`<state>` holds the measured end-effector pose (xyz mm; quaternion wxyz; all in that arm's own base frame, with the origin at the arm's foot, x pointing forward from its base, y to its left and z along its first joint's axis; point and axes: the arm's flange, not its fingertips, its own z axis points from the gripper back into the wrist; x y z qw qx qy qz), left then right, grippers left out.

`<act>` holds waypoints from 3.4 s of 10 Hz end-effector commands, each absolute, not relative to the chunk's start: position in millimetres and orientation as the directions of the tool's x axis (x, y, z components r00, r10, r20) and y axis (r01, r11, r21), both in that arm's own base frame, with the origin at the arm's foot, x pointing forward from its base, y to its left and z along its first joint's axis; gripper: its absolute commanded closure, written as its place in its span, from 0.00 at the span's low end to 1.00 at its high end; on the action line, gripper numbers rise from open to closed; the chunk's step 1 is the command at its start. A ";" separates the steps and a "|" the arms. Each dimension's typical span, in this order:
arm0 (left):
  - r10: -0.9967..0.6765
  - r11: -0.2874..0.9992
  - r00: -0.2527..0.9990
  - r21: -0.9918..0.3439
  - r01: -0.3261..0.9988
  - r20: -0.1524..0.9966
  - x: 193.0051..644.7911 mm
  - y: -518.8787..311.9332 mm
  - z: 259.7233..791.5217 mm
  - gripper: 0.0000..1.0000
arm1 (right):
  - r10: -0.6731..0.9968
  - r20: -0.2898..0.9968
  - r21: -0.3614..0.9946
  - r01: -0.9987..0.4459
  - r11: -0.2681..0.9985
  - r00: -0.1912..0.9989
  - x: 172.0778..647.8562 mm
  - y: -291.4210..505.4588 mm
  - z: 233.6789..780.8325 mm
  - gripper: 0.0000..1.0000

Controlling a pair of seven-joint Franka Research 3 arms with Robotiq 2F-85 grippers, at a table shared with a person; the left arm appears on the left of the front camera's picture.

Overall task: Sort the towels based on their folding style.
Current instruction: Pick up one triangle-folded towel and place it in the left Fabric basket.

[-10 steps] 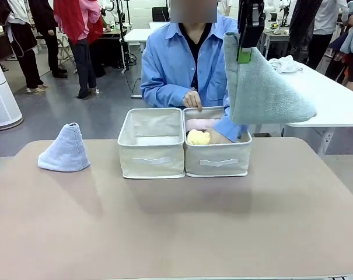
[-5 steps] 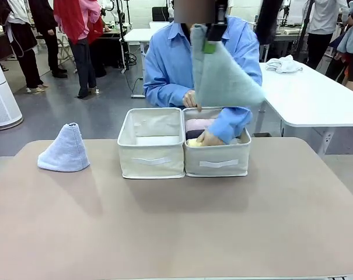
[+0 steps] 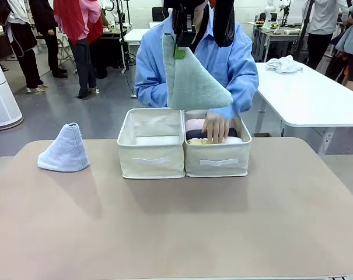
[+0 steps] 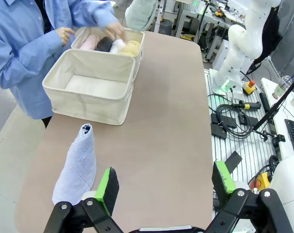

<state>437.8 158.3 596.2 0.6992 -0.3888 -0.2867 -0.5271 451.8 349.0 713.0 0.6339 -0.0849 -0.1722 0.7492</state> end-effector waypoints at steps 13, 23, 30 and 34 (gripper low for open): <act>-0.510 0.150 0.280 -0.236 0.960 0.813 437.2 157.4 597.6 0.00 | 0.949 0.239 -0.224 -0.963 -0.152 -0.206 587.9 485.8 624.3 0.83; -0.510 0.150 0.280 -0.236 0.960 0.813 437.2 157.4 597.6 0.00 | 0.948 0.253 -0.066 -0.981 -0.183 -0.194 620.9 498.0 540.6 0.83; -0.510 0.150 0.280 -0.236 0.960 0.813 437.2 157.4 597.6 0.00 | 0.950 0.257 0.051 -0.979 -0.197 -0.178 628.8 503.4 502.8 0.83; -0.510 0.150 0.280 -0.236 0.960 0.813 437.2 157.4 597.6 0.00 | 0.944 0.270 0.071 -0.974 -0.214 -0.188 629.5 505.9 495.9 0.28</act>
